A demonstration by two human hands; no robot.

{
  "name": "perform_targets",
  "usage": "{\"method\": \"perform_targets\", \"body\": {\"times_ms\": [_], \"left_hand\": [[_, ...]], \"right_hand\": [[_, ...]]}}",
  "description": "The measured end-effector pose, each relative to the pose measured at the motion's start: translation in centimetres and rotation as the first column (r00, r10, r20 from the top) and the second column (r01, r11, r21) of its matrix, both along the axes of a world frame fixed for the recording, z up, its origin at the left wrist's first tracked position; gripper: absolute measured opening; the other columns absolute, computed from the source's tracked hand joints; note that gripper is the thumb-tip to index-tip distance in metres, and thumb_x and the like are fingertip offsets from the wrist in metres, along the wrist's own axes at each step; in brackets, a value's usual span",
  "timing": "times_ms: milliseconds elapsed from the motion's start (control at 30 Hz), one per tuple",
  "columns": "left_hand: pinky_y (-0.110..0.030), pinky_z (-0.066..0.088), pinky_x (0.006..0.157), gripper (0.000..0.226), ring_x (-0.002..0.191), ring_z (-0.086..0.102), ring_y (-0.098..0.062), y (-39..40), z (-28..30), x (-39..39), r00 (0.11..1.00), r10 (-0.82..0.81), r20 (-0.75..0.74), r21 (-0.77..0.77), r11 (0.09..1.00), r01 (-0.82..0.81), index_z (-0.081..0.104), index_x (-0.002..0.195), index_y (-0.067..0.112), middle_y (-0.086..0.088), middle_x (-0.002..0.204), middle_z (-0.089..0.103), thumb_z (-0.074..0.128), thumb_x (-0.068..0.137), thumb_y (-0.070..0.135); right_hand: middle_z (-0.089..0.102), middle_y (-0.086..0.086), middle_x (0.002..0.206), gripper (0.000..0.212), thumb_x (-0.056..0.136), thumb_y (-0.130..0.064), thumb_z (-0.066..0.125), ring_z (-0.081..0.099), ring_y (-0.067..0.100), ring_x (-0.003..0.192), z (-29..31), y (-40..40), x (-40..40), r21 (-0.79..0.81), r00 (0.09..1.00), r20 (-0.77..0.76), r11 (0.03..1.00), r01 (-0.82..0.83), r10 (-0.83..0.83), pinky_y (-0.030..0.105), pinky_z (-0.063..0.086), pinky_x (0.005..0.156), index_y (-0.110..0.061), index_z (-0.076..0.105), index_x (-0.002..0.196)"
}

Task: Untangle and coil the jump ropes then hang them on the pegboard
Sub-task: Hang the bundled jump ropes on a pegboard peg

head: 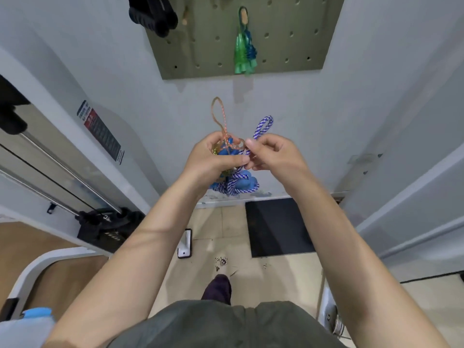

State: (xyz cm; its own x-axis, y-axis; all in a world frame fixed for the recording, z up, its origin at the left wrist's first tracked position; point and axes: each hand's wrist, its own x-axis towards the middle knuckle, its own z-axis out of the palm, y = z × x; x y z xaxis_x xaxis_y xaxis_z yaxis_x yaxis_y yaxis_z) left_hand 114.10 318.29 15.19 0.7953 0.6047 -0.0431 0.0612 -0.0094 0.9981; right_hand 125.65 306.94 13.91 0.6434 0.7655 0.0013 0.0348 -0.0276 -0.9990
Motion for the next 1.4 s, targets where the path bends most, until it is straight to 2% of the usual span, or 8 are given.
{"method": "perform_targets", "body": {"times_ms": [133,333,500,667,900,1000,1200,1400], "left_hand": [[-0.022,0.05,0.056,0.029,0.066,0.062,-0.011,3.1,-0.6,2.1,0.999,0.037,-0.028,-0.016,0.999,-0.037,0.063,0.096,0.017,0.006,0.08,0.069,0.082,0.075,0.009],[-0.027,0.038,0.053,0.024,0.063,0.053,-0.021,9.5,-2.6,7.8,0.999,0.032,-0.012,-0.093,0.995,-0.033,0.064,0.092,0.019,-0.005,0.077,0.064,0.08,0.077,0.01],[-0.033,0.044,0.061,0.024,0.067,0.06,-0.022,15.8,-2.5,13.7,0.998,0.049,0.027,-0.14,0.989,-0.045,0.065,0.089,0.023,-0.002,0.077,0.068,0.08,0.077,0.009],[-0.025,0.048,0.06,0.025,0.063,0.064,-0.012,20.4,0.3,18.6,0.994,0.04,0.105,-0.142,0.99,-0.025,0.068,0.095,0.021,0.006,0.074,0.068,0.079,0.077,0.008],[-0.018,0.038,0.046,0.017,0.052,0.054,-0.012,22.4,5.0,24.4,0.965,0.117,0.235,-0.06,0.993,-0.105,0.066,0.087,0.015,0.002,0.066,0.065,0.078,0.079,0.006],[-0.021,0.042,0.051,0.016,0.06,0.052,-0.017,22.4,5.8,26.2,0.936,0.182,0.3,-0.005,0.982,-0.189,0.065,0.081,0.015,-0.001,0.069,0.061,0.077,0.08,0.005],[-0.024,0.046,0.055,0.018,0.062,0.058,-0.01,22.1,6.0,28.6,0.915,0.279,0.291,-0.023,0.958,-0.284,0.064,0.078,0.018,0.012,0.065,0.065,0.076,0.081,0.006],[-0.018,0.048,0.055,0.015,0.06,0.058,-0.004,23.1,6.0,28.8,0.91,0.319,0.266,-0.001,0.944,-0.33,0.063,0.084,0.011,0.009,0.07,0.065,0.075,0.082,0.004]], "right_hand": [[0.067,0.006,0.074,0.015,0.095,-0.013,0.059,0.064,0.014,0.068,0.0,2.7,3.0,-0.02,0.999,0.044,1.0,0.009,-0.008,0.032,0.051,0.072,-0.003,0.067,0.086],[0.065,0.005,0.078,0.02,0.096,0.003,0.047,0.064,0.012,0.074,-0.4,9.4,9.1,-0.084,0.985,0.114,0.989,-0.123,0.133,0.034,0.051,0.084,-0.008,0.064,0.095],[0.063,-0.007,0.067,0.021,0.098,-0.01,0.05,0.06,0.021,0.074,0.3,15.2,14.8,-0.149,0.97,0.168,0.977,-0.153,0.178,0.047,0.05,0.085,0.006,0.064,0.095],[0.057,0.004,0.065,0.015,0.098,-0.016,0.056,0.061,0.022,0.067,3.2,18.8,19.3,-0.049,0.979,0.18,0.995,-0.083,0.09,0.043,0.053,0.085,-0.006,0.067,0.098],[0.06,0.009,0.062,0.009,0.097,-0.005,0.055,0.06,0.022,0.054,6.9,21.2,24.4,0.179,0.979,0.183,0.982,0.052,-0.086,0.036,0.056,0.067,-0.004,0.059,0.09],[0.058,0.01,0.064,0.011,0.097,-0.005,0.056,0.058,0.018,0.05,7.8,21.9,26.0,0.205,0.967,0.206,0.973,0.104,-0.147,0.028,0.054,0.059,-0.007,0.06,0.086],[0.062,0.003,0.07,0.012,0.094,-0.01,0.062,0.058,0.013,0.059,8.0,23.1,29.3,0.132,0.974,0.199,0.987,0.086,-0.111,0.026,0.052,0.06,-0.014,0.066,0.083],[0.053,0.0,0.054,0.013,0.091,-0.017,0.068,0.045,0.011,0.042,8.4,25.4,30.8,0.053,0.98,0.19,0.998,0.042,-0.051,0.022,0.037,0.042,-0.013,0.067,0.079]]}}
